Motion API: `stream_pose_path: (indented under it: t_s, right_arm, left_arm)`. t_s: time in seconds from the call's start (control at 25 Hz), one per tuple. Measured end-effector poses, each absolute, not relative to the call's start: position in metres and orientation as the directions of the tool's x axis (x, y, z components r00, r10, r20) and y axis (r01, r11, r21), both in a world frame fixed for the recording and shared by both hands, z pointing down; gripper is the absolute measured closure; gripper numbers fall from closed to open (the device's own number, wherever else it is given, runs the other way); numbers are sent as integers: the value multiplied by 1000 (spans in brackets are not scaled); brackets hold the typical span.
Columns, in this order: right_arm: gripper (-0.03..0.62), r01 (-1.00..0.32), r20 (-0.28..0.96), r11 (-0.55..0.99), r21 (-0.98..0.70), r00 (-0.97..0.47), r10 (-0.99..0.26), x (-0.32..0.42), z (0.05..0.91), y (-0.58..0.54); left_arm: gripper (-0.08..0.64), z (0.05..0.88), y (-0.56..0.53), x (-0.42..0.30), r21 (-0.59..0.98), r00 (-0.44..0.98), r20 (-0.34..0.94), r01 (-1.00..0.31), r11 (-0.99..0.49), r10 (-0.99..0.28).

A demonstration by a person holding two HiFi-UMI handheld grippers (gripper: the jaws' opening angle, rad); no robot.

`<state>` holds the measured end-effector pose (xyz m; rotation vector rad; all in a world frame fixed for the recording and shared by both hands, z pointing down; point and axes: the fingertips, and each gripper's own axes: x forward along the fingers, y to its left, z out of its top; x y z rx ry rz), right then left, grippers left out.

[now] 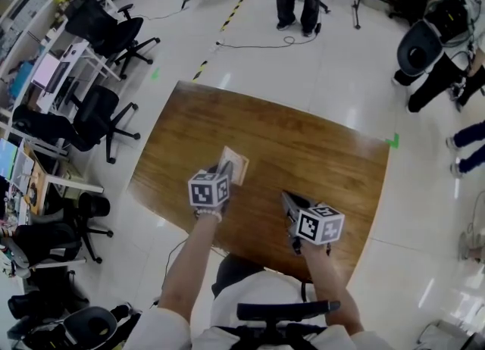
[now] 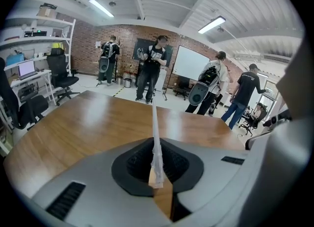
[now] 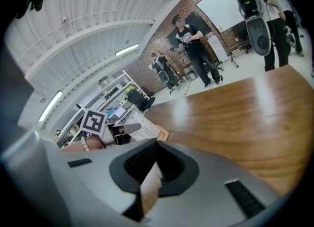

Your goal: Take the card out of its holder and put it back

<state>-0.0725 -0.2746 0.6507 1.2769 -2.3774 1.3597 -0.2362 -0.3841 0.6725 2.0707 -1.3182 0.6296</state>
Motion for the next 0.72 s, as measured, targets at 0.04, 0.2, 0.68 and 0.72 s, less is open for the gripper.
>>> stream_pose_path:
  t_s: [0.04,0.2,0.68,0.72]
  right_arm:
    - [581,-717,475,237,-655,-635,-609,-72,652,-275]
    - [581,-721,483,226,-655,-630,-608,-71,651,-275]
    - [581,-732,501,203,-651,-615,-609,-62,657,-276]
    - [581,-733,502,201,-650,-613,-610,-62,657,-276]
  left_arm:
    - [548,674,-385,-236,232,395,668,-916,-329,-630]
    - [548,680,-385,-233,238,398,674,-914,-327,-622]
    - [547,694,-385,-228,241,398,693,-914,-327,-602]
    - [547,694,-386,-229,242,399,692,-914,-327,-601]
